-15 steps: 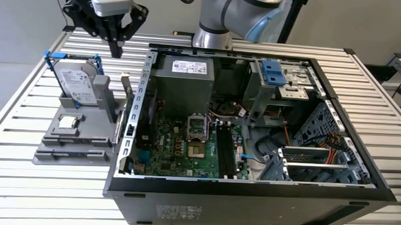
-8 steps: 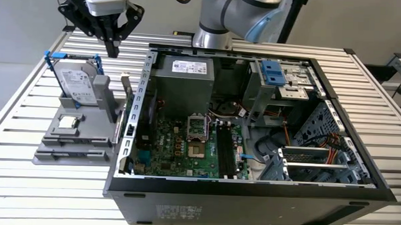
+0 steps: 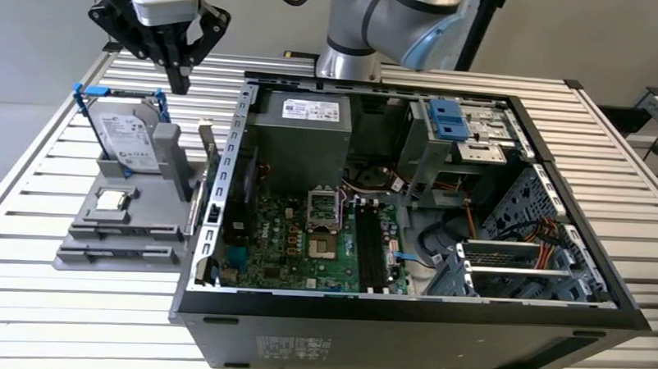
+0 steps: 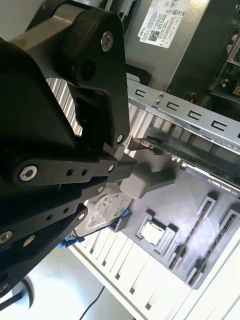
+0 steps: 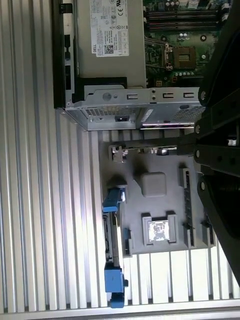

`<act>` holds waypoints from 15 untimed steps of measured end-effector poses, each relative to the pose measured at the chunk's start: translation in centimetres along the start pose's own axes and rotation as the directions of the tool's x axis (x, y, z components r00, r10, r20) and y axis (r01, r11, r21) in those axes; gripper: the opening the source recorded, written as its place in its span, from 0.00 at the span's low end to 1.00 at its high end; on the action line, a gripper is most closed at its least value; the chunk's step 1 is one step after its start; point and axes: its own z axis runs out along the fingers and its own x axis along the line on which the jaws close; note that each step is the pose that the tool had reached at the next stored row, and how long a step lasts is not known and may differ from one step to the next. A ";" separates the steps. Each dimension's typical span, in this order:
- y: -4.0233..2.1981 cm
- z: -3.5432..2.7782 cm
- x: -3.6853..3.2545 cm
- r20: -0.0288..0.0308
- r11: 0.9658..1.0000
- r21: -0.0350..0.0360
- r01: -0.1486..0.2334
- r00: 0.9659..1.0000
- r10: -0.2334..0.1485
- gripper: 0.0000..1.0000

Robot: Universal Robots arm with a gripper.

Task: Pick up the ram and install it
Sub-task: 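Reach for the ram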

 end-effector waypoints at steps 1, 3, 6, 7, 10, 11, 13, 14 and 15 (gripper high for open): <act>0.00 0.00 0.07 0.000 1.000 0.000 0.000 1.000 0.000 0.00; -0.02 0.00 0.21 0.000 1.000 0.000 0.000 1.000 0.000 0.00; -0.03 0.00 0.42 -0.001 1.000 0.000 0.000 1.000 0.000 0.00; -0.03 -0.01 0.49 -0.001 1.000 0.000 0.000 1.000 0.000 0.00; -0.05 -0.01 0.70 -0.001 1.000 0.000 0.000 1.000 0.000 0.00; -0.05 -0.01 0.77 -0.002 1.000 0.000 0.000 1.000 0.000 0.00; -0.06 -0.01 0.92 -0.002 1.000 0.000 0.000 1.000 0.000 0.00; -0.07 -0.01 0.99 -0.002 1.000 0.000 0.000 1.000 0.000 0.00; -0.07 -0.01 1.07 -0.002 1.000 0.000 0.000 1.000 0.000 0.00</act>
